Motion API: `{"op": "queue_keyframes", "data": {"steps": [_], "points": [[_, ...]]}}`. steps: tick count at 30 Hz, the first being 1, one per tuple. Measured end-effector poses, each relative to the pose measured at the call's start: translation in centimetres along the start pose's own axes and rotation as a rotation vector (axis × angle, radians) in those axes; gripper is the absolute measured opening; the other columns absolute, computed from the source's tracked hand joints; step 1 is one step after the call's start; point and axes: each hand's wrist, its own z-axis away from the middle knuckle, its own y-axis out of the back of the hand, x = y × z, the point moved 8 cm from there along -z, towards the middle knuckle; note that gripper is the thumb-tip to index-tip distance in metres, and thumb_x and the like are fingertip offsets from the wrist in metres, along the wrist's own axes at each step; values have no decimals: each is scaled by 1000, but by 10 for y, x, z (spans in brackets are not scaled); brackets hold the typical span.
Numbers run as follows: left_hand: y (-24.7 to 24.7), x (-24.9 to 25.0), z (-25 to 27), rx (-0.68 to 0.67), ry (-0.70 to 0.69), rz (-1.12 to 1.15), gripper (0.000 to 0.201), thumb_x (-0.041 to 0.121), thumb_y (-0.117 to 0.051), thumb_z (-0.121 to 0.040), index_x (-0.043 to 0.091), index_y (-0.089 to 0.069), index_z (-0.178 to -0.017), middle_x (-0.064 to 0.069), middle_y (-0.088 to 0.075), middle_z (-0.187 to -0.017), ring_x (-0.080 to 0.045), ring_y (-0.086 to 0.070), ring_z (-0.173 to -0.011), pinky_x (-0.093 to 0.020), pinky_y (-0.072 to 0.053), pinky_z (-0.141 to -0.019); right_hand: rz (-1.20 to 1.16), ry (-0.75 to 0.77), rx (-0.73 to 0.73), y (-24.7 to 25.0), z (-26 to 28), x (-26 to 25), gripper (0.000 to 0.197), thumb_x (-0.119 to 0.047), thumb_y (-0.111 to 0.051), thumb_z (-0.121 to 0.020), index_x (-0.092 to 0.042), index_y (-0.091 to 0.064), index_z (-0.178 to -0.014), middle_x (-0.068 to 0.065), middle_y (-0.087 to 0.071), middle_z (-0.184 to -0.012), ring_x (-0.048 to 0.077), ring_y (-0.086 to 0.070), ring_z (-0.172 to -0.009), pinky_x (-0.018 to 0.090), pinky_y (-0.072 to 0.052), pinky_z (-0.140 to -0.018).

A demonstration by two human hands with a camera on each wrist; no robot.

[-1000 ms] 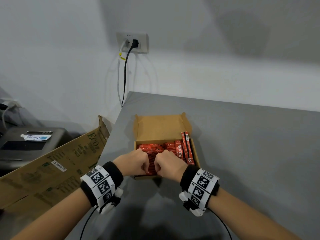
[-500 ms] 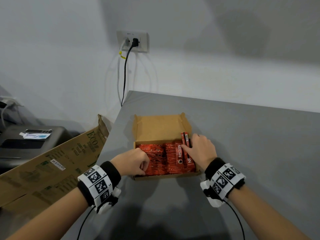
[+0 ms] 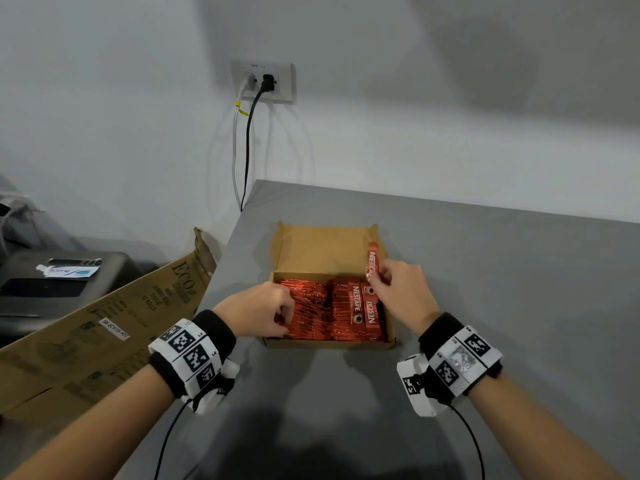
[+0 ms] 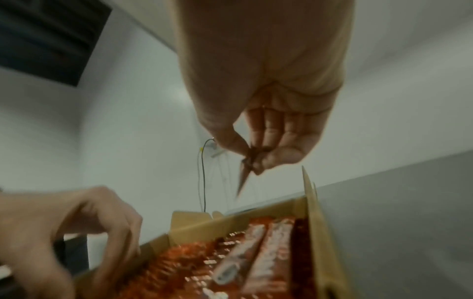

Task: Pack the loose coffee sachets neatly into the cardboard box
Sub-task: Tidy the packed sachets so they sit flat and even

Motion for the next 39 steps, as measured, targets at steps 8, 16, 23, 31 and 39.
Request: {"op": "queue_keyframes", "data": {"steps": [8, 16, 23, 31, 39], "points": [[-8, -1, -1, -27, 5, -104, 14, 26, -67, -80, 13, -66, -84, 2, -58, -98, -12, -54, -87, -20, -43, -73, -270, 112, -211, -27, 8, -29, 15, -13, -49, -95, -9, -61, -86, 1, -64, -73, -2, -60, -58, 20, -52, -63], [5, -4, 3, 106, -50, -59, 19, 37, -74, -74, 20, -69, -79, 9, -56, -98, -7, -47, -94, -20, -37, -86, -299, 175, -258, -36, 14, -43, 9, -15, -63, -87, -12, -68, -80, -10, -64, -73, -2, -60, -63, 13, -50, -66], [1, -12, 5, 153, 24, -187, 37, 58, -63, -75, 26, -66, -93, 15, -48, -101, -2, -31, -96, -21, -23, -86, -162, 331, -413, -77, 31, -77, 12, -16, -68, -84, -6, -71, -90, 3, -72, -91, 4, -62, -77, 5, -44, -72], [11, -18, 9, 135, 49, -117, 30, 49, -70, -73, 26, -66, -92, 12, -52, -106, -9, -43, -102, -30, -30, -98, -59, 427, -389, -79, 30, -95, 11, -16, -62, -88, -8, -69, -91, 9, -71, -88, 19, -65, -83, 22, -47, -77], [-4, -13, 5, 54, 55, -109, 31, 52, -64, -77, 24, -69, -90, 12, -51, -106, -8, -42, -108, -28, -28, -98, 130, 360, -585, -101, 33, -81, 13, -16, -59, -89, -8, -67, -96, 13, -68, -97, 26, -61, -97, 40, -49, -90]]}}
